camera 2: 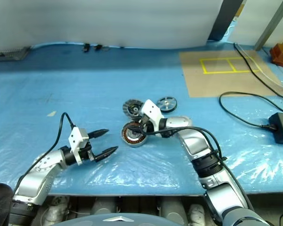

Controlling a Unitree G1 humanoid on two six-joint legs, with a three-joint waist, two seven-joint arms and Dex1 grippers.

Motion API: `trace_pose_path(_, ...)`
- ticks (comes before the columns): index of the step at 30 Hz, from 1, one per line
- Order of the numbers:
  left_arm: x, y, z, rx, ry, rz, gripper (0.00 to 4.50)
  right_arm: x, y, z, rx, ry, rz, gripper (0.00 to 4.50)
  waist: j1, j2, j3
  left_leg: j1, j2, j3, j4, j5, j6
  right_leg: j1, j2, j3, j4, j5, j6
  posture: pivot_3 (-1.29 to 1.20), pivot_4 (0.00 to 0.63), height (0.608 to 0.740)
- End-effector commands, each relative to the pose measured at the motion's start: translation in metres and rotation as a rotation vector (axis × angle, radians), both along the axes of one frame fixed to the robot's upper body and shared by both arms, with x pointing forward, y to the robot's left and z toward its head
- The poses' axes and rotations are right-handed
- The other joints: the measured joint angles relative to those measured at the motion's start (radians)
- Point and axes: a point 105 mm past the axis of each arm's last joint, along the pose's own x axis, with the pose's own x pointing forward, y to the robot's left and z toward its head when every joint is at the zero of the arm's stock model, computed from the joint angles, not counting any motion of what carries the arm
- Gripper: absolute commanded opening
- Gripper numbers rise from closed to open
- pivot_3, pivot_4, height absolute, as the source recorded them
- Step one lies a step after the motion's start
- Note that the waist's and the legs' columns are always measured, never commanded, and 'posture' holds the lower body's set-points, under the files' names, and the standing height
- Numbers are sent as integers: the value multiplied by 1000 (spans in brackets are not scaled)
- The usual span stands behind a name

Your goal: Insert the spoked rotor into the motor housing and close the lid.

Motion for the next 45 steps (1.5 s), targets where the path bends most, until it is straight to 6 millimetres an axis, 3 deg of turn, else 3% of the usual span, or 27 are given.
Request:
trace_pose_path(1,1,-2,7,-1,-38,-12,4500,-4,2,6,11,-28,28,537,0,0,0,0,0,0,0,0,0,0,0,0,0,0,0,0,150,740)
trace_pose_path(2,2,-2,7,0,-38,-12,4500,-5,3,5,10,-26,29,124,0,0,0,0,0,0,0,0,0,0,0,0,0,0,0,0,150,740)
trace_pose_path(3,2,-2,7,-1,-39,-13,4500,-6,3,3,6,-24,32,50,-1,0,0,0,0,0,0,0,0,0,0,0,0,0,0,0,150,740)
trace_pose_path(14,3,-2,9,1,-42,-18,4500,-11,7,-12,-34,0,24,50,0,0,0,0,0,0,0,0,0,0,0,0,0,0,0,0,150,740)
trace_pose_path(23,5,-3,12,2,-47,-23,4500,-12,0,-40,-143,32,12,50,0,0,0,1,0,0,0,-1,-1,1,0,0,0,0,0,0,150,740)
trace_pose_path(32,6,-4,14,4,-53,-21,4500,-13,-1,-34,-98,24,35,50,0,0,0,1,0,0,0,-2,-3,1,0,0,0,0,0,0,150,740)
trace_pose_path(45,8,-6,15,5,-54,-30,4500,-17,-10,-47,-127,56,27,50,0,0,0,1,0,0,0,-1,-3,1,0,0,0,0,0,0,150,740)
